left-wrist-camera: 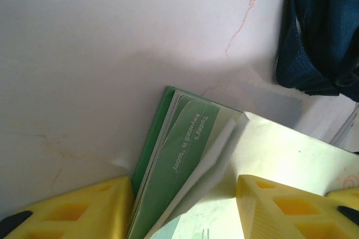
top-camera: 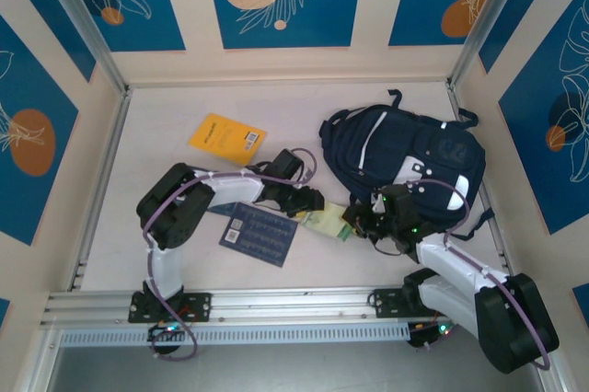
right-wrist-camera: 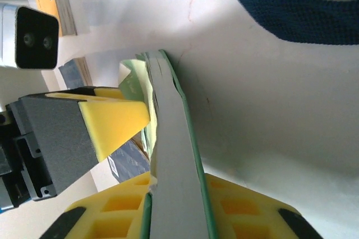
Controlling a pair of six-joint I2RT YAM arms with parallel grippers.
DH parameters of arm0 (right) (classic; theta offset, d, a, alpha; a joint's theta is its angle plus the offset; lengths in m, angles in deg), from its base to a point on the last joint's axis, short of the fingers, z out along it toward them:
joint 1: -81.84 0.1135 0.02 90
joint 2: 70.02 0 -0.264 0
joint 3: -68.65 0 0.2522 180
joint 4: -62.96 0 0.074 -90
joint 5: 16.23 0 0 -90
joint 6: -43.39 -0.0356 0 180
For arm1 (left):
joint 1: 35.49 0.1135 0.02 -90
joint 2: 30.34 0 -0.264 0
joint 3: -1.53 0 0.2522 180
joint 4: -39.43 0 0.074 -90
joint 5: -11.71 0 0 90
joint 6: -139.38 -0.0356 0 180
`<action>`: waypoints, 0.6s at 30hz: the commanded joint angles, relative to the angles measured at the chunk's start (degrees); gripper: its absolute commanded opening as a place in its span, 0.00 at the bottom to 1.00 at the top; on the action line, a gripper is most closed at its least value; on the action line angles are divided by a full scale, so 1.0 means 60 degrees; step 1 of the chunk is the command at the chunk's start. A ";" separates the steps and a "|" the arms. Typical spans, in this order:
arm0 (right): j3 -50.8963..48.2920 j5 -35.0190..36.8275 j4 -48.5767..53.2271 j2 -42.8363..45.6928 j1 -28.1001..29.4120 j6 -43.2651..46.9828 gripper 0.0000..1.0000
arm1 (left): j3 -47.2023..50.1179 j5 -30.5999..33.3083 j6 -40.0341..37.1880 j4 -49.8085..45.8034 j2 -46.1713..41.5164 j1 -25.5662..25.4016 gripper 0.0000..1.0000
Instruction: Pack the student bag
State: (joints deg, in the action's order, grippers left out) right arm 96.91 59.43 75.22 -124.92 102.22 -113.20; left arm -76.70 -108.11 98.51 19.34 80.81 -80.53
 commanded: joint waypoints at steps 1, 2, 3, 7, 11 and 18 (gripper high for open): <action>0.0426 -0.0399 0.0365 0.0286 -0.0116 0.0491 0.02 | 0.0253 -0.0500 0.0222 -0.0070 -0.0275 -0.0189 0.57; 0.0547 -0.0550 0.0547 0.0516 -0.0255 0.0644 0.00 | 0.0254 -0.0372 0.0117 -0.0259 -0.0492 -0.0168 0.61; 0.0625 -0.0699 0.0662 0.0717 -0.0371 0.0777 0.00 | 0.0237 -0.0260 0.0005 -0.0461 -0.0698 -0.0135 0.65; 0.0916 -0.1913 0.0673 0.1639 -0.1044 0.1156 0.00 | 0.0253 -0.0012 -0.0381 -0.1222 -0.1562 0.0033 0.76; 0.1352 -0.3547 0.0552 0.1912 -0.1804 0.1363 0.00 | 0.0257 -0.0259 -0.0667 -0.1703 -0.2235 0.0259 0.79; 0.1746 -0.5889 -0.0395 0.1854 -0.2538 0.0983 0.00 | 0.0657 -0.1712 -0.0553 -0.1152 -0.3420 0.0552 0.81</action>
State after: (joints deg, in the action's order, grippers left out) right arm 104.91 35.08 78.17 -114.49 88.25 -106.38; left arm -74.55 -113.29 95.80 13.31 62.62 -77.82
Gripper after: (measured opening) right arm 0.198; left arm 0.806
